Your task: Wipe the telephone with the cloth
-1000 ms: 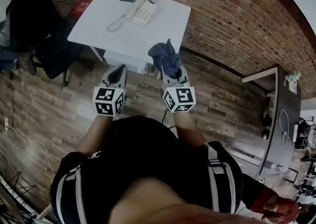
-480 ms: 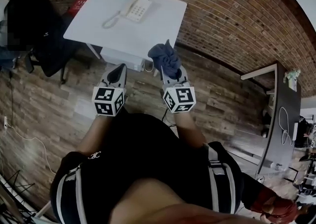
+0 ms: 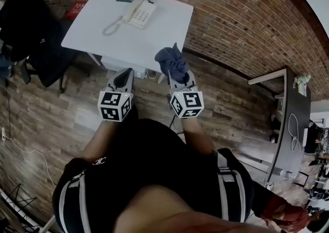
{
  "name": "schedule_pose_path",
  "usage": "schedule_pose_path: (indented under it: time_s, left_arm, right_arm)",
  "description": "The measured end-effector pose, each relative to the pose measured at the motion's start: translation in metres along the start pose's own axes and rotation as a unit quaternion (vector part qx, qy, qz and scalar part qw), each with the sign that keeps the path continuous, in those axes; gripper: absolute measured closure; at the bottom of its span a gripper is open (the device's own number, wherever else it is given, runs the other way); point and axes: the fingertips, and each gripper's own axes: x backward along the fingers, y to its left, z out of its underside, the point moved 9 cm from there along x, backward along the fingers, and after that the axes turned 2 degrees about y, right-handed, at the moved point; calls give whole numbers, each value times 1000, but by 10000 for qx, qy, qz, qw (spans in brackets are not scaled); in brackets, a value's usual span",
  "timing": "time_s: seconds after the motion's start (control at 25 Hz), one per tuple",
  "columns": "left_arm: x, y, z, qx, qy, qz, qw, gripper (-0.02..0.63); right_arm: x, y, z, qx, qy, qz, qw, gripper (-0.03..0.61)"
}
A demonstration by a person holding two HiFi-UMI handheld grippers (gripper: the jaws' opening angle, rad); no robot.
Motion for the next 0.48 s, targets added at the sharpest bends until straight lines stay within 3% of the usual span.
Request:
schedule_pose_path:
  time_s: [0.48]
  left_arm:
    - [-105, 120, -62, 107, -91, 316, 9994, 620]
  right_arm:
    - [-146, -22, -34, 220, 104, 471, 9986, 526]
